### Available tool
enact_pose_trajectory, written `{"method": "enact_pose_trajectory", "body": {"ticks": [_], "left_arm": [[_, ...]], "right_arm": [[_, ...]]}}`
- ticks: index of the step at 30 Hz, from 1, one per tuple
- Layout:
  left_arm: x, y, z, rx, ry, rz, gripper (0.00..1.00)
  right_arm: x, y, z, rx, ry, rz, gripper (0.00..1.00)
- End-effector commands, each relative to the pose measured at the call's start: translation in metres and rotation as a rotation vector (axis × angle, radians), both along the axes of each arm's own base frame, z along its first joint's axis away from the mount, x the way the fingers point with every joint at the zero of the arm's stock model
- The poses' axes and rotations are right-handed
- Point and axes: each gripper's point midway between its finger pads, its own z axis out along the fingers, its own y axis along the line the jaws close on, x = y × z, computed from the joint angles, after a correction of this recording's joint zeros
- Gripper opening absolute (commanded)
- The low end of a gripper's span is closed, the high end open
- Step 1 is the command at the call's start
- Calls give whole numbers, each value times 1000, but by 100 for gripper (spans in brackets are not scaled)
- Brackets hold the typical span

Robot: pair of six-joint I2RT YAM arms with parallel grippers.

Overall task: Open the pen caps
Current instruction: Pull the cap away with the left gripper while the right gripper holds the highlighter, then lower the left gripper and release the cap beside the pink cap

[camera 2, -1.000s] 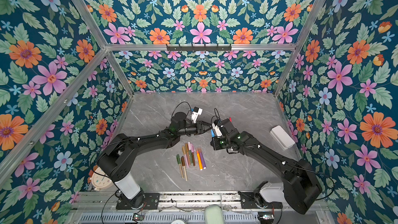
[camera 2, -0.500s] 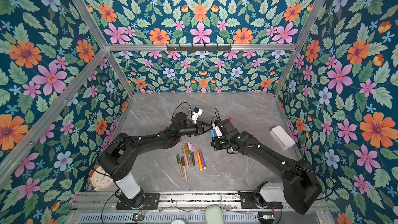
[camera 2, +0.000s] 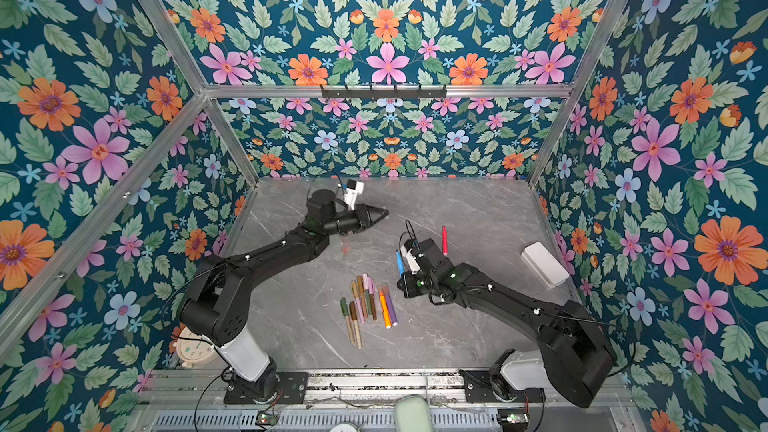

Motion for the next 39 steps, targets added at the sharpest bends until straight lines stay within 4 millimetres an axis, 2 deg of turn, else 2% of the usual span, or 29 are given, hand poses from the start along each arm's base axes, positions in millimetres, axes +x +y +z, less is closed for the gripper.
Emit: {"method": "enact_pose_trajectory", "body": {"ticks": [1, 4, 6, 7, 10, 13, 17, 19, 22, 27, 30, 35, 39], "left_arm": [[11, 6, 20, -25, -58, 38, 0], [14, 11, 16, 11, -53, 48, 0], [16, 21, -5, 115, -26, 86, 0], [18, 31, -22, 203, 0, 127, 0], [17, 82, -85, 482, 117, 281, 0], [5, 130, -134, 593, 213, 391, 0], [-11, 176, -169, 727, 258, 518, 0], [-13, 189, -177, 780, 254, 560, 0], [-12, 197, -190, 842, 245, 572, 0], [1, 197, -207, 889, 249, 545, 0], [9, 190, -215, 848, 257, 498, 0], [15, 178, -223, 805, 267, 434, 13], [17, 165, -227, 758, 277, 372, 14]], "right_arm": [[-5, 4, -1, 32, 36, -13, 0], [-6, 2, -2, 25, 35, -17, 0], [-6, -1, -3, 13, 28, -23, 0], [-6, -2, -1, 8, 21, -22, 0], [-6, -7, -2, -15, 8, -25, 0], [-6, -9, -4, -31, 4, -24, 0], [-5, -5, -6, -25, 11, -13, 0], [-5, -3, -8, -21, 20, -5, 0], [-4, 0, -8, -15, 24, 1, 0], [-6, -2, -6, -10, 25, -5, 0], [-9, -6, -6, -19, 24, -12, 0], [-12, -15, -5, -37, 13, -26, 0], [-12, -17, -4, -37, 7, -35, 0]]}}
